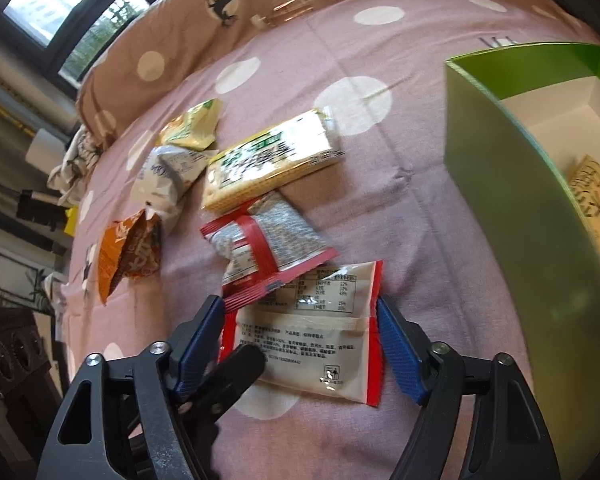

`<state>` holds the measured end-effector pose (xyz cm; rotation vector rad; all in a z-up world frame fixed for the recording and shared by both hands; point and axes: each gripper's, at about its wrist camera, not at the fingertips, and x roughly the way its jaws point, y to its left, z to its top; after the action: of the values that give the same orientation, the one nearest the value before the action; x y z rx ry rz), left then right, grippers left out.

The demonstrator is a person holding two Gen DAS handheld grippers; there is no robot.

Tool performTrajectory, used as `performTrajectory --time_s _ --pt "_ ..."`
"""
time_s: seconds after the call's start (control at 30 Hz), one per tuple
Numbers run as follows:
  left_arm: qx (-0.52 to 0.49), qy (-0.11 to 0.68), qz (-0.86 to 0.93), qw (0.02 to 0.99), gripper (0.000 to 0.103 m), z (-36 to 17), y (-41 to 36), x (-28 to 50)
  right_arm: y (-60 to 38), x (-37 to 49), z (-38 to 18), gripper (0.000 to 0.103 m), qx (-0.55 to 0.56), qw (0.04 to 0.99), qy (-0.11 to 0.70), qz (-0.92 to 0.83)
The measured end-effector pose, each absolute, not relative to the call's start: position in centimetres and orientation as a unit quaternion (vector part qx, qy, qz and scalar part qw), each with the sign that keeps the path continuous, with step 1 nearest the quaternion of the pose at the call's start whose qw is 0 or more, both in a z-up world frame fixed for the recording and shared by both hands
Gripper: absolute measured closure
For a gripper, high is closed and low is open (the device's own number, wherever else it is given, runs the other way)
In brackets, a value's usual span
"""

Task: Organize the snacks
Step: 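Move the right gripper to the white bag with red edges, then close the right gripper on the white bag's red-edged end, then lift the white bag with the right gripper toward the green box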

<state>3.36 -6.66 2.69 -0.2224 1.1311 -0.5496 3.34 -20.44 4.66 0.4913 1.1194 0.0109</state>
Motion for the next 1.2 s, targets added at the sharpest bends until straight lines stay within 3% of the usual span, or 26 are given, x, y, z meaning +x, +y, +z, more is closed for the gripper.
performTrajectory --time_s 0.1,0.3,1.2 --pt "-0.09 0.523 -0.252 0.809 0.071 2.8 -7.0 3.2 -19.6 3.2 4.8 0.039 0.21 0.824 0.527 -0.004" --pt "-0.075 0.507 -0.252 0.821 0.072 3.6 -7.0 2.4 -19.2 2.6 5.7 0.046 0.2 0.833 0.517 -0.008" --pt "-0.083 0.386 -0.274 0.877 0.074 10.2 -5.6 -1.4 -16.4 -1.8 13.9 0.046 0.153 0.912 0.381 -0.012"
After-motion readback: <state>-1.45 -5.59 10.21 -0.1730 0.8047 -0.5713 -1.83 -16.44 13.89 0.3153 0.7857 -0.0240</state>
